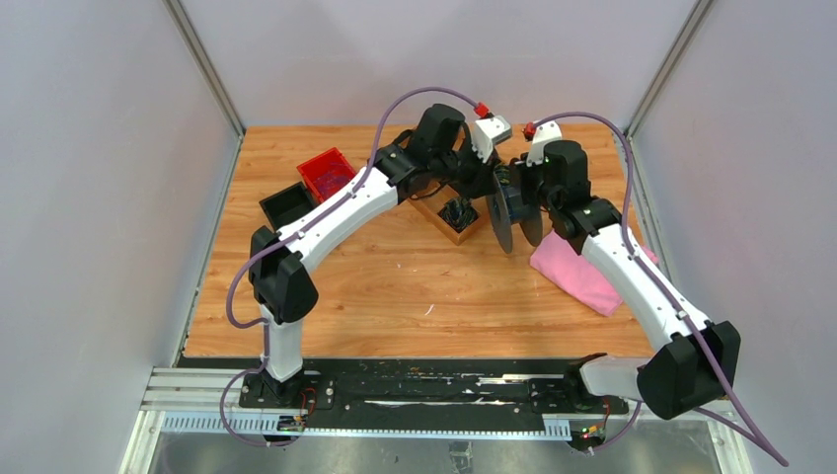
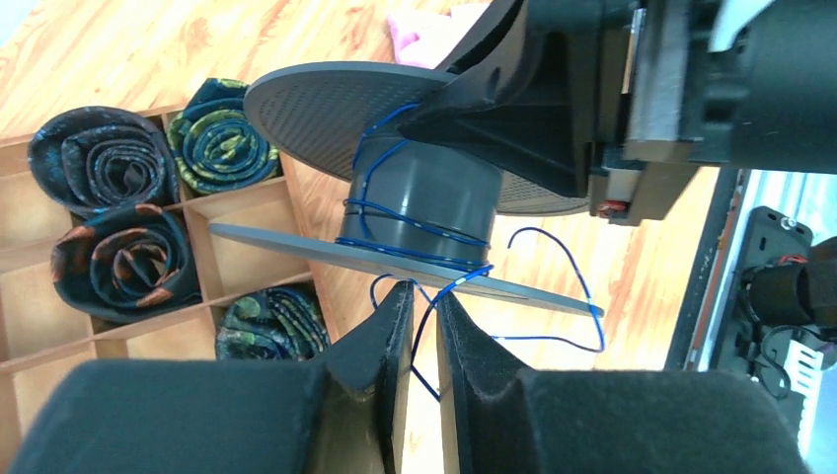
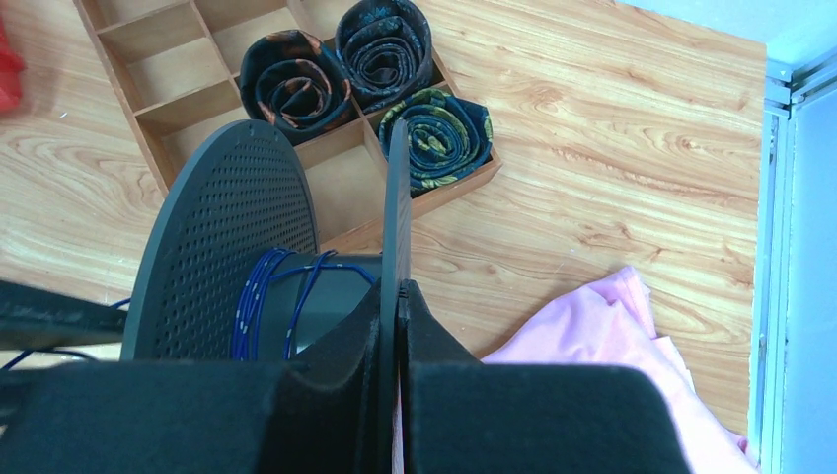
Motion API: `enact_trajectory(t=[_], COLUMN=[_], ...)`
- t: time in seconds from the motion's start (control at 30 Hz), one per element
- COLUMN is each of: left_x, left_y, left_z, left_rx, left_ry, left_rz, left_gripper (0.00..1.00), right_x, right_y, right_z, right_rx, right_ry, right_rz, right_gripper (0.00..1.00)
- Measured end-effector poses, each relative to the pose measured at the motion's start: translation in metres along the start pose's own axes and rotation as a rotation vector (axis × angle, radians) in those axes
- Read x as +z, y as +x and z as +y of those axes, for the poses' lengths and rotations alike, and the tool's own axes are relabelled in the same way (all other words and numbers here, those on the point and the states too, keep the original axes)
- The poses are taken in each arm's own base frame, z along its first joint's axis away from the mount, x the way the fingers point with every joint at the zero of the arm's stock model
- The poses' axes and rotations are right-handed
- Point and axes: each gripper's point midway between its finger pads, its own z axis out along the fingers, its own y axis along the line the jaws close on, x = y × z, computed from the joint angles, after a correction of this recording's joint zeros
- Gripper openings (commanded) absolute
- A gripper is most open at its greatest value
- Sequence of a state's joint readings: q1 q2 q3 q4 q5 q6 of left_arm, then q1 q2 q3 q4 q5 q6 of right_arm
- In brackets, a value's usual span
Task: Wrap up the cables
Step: Wrap the cable around the cable reel.
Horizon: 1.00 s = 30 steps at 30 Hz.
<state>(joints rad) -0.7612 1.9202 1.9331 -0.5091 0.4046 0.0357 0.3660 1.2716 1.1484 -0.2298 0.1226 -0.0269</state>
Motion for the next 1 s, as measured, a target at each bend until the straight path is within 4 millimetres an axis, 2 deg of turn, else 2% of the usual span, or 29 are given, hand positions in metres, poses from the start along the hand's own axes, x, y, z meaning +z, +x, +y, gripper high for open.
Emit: enact_trajectory(t=[0.2, 0.37, 0.7, 0.8, 1.0], left_x=[0.002, 0.006, 0.005, 0.003, -0.006], left_y=[0.008, 0.024, 0.041, 0.041, 0.033], left_z=[0.008, 0.015, 0.043, 0.049, 0.056], left_rx=[0.020, 0.026, -0.005, -0.016, -0.054], left_ry=[-0.030, -0.057, -0.126, -0.135, -0.127], left_rz=[0.018, 0.050, 0.068, 0.057, 0.018], left_gripper=[0.19, 0.20, 0.20, 0.16, 0.01], right_x=[-0.002, -0.005, -0.009, -0.010, -0.009], right_y=[-0.002, -0.003, -0.007, -0.005, -0.001], right_z=[0.005, 0.009, 0.016, 0.018, 0.019], right_rx=[-0.004, -0.007, -0.006, -0.008, -0.016], right_ry=[-0.032, -0.054, -0.104, -0.114, -0.119], right_rz=[-0.006, -0.011, -0.027, -0.024, -0.017], right_gripper=[0.01, 0.01, 0.01, 0.01, 0.01])
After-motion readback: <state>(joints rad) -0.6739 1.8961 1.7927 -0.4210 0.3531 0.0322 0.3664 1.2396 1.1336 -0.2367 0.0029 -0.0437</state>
